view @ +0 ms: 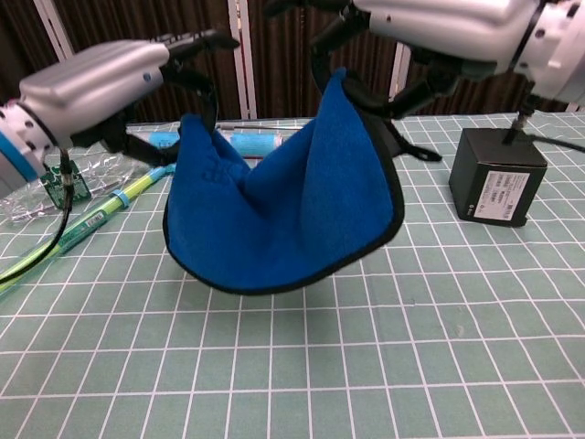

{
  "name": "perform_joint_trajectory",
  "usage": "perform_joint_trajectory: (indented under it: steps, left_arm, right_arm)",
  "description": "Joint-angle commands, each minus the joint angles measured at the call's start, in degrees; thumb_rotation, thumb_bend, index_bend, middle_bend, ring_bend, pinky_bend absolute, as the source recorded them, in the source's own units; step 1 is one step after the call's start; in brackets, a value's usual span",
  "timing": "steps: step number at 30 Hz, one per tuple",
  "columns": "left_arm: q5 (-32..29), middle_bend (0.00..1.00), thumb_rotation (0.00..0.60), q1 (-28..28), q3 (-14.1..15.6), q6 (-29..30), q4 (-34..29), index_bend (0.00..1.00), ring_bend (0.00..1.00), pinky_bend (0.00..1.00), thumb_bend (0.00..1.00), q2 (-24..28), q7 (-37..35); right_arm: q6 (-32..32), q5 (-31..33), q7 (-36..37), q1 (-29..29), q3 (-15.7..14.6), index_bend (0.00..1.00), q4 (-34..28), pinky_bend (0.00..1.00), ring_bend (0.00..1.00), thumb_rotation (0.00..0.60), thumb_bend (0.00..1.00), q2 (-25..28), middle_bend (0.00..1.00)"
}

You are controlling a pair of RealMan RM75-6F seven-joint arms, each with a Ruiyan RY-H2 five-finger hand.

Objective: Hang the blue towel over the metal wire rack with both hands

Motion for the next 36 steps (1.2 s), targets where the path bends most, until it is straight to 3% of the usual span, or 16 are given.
perform_joint_trajectory:
  steps: [1,7,14,23,28,36]
  left_arm:
    - [-2.0,0.00,0.600,-1.6,-3.6,0.2,-2.4,0.75,0.00,0.00,0.57,2.1,2.6]
    - [-6.8,0.00,0.600,-3.2,-8.3,0.4,-3.5,0.75,0.00,0.00,0.57,2.1,8.5]
    - [-11.5,0.00,0.600,-5.0,-10.6,-1.2,-1.9,0.75,0.00,0.00,0.57,1.6,9.5]
    - [-15.7,0.00,0.600,-6.5,-10.5,-3.6,5.9,0.75,0.00,0.00,0.57,-0.5,6.1]
    - [-17.9,0.00,0.600,-7.8,-9.5,-6.6,15.3,0.75,0.00,0.00,0.57,-3.8,1.2]
    - [-17.4,0.00,0.600,-9.1,-7.7,-8.2,23.5,0.75,0.00,0.00,0.57,-7.1,-5.0]
  right_arm:
    - [-1.6,3.0,-1.9,1.6,3.6,0.65,-2.0,0.00,0.00,0.600,0.55,2.0,0.05]
    - [-4.1,8.6,-3.0,3.4,8.4,0.65,-2.5,0.00,0.00,0.600,0.55,3.0,0.04]
    - [-7.0,14.6,-2.1,4.7,10.8,0.65,2.2,0.00,0.00,0.600,0.55,1.1,0.05]
    - [-9.7,17.5,2.6,5.3,9.7,0.65,12.4,0.00,0.00,0.600,0.55,-3.3,0.04]
    - [-10.1,17.7,7.9,5.2,7.8,0.65,22.6,0.00,0.00,0.600,0.55,-9.5,0.05]
    - [-10.2,17.0,13.7,5.6,6.2,0.65,32.4,0.00,0.00,0.600,0.54,-15.6,0.05]
